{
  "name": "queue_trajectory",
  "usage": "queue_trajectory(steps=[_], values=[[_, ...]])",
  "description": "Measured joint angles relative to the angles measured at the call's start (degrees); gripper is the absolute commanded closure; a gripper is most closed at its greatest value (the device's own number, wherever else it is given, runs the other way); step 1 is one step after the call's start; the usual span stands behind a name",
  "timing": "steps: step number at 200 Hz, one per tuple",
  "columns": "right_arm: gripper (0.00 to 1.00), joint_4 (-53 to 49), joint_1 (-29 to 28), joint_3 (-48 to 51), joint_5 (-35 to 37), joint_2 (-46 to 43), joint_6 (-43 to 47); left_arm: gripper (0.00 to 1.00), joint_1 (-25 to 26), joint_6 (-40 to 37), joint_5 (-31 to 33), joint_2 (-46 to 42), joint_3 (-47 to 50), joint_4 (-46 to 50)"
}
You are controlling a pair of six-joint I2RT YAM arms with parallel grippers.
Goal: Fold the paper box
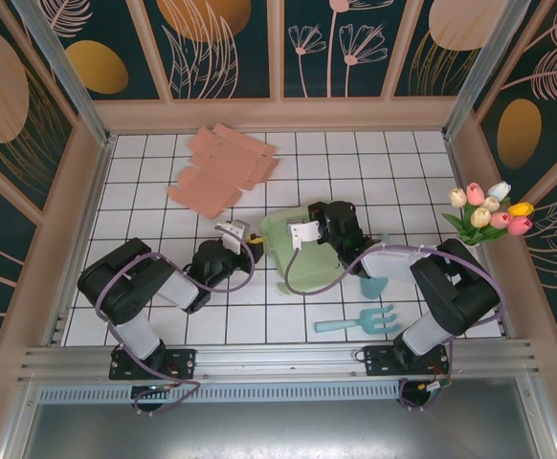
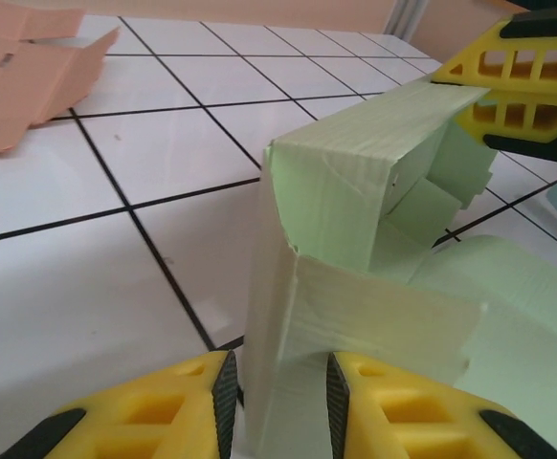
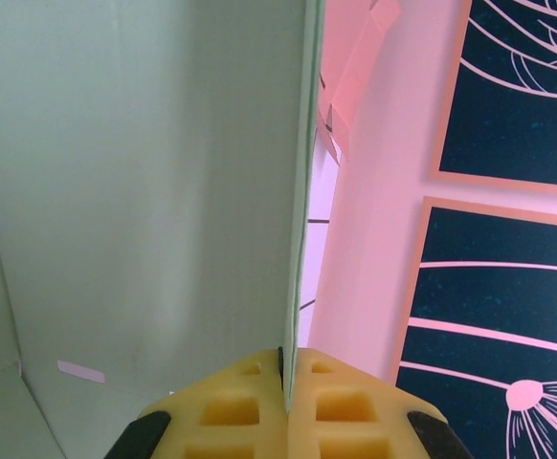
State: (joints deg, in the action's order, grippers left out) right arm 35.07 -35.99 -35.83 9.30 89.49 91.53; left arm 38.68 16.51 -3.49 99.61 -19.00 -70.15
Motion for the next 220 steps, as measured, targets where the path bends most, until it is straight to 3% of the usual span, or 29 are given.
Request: queue_trajectory(steps=[66,220], values=[[1.0,1.18,0.0,0.0,0.33,0.72,0.0,0.51,0.0,0.31,-0.55,2.45,-0.46,-0.9],[1.0,1.16,-0.02,-0.11,0.79,1.09,-0.37,0.47,0.0,2.67,-2.73,6.16,-2.36,-4.85]])
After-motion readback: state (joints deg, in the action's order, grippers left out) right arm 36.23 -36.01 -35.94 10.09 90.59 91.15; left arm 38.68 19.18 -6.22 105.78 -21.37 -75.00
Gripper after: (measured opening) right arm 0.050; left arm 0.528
